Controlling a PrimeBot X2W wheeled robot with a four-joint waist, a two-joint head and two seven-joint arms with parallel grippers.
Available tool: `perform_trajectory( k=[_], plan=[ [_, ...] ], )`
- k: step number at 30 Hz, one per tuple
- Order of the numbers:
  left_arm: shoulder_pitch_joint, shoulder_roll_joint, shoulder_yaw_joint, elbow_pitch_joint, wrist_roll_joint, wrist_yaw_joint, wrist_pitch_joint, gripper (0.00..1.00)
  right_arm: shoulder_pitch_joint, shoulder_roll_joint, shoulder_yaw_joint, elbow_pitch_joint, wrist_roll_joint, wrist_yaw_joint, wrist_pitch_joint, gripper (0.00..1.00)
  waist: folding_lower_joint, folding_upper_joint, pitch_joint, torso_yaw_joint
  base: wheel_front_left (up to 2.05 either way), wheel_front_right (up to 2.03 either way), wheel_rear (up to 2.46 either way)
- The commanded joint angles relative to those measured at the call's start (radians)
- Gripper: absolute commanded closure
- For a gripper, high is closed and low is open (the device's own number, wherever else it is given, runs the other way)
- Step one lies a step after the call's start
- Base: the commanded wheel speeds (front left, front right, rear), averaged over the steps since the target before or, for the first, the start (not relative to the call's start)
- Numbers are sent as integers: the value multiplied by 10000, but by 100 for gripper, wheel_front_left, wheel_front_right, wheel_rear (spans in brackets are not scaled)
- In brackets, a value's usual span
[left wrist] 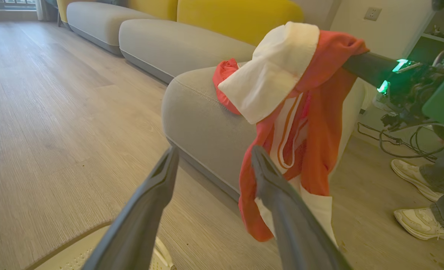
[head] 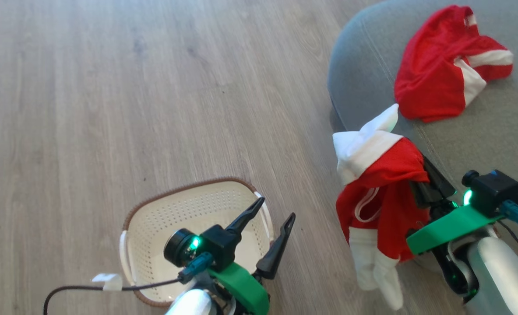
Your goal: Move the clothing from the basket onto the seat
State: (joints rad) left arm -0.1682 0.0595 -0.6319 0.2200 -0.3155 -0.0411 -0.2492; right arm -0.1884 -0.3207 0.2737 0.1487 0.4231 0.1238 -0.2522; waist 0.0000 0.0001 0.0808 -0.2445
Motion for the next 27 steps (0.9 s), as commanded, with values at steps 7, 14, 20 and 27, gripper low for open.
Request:
perform_trajectory(
  k=[7, 14, 20, 27],
  plan=[
    [-959, -91, 251, -469, 260, -20, -124, 0, -583, 130, -340, -624, -87, 69, -95, 100, 0, -1, 1014, -457, 0, 0, 0],
    [-1586, -75, 345, -520, 545, -92, -125, 0, -1652, 302, -984, -928, 225, 69, -95, 100, 0, -1, 2204, -831, 0, 0, 0],
    [-2325, 236, 669, -559, 770, -83, -109, 0, -4105, 222, -1332, -330, 831, 69, -95, 100, 0, -1, 3656, -1248, 0, 0, 0],
    [-2921, 597, 899, -622, 913, -34, 1, 0, -8183, -541, -2250, 1322, 1933, 69, 543, 100, 0, -1, 5187, -1262, 0, 0, 0]
  ],
)
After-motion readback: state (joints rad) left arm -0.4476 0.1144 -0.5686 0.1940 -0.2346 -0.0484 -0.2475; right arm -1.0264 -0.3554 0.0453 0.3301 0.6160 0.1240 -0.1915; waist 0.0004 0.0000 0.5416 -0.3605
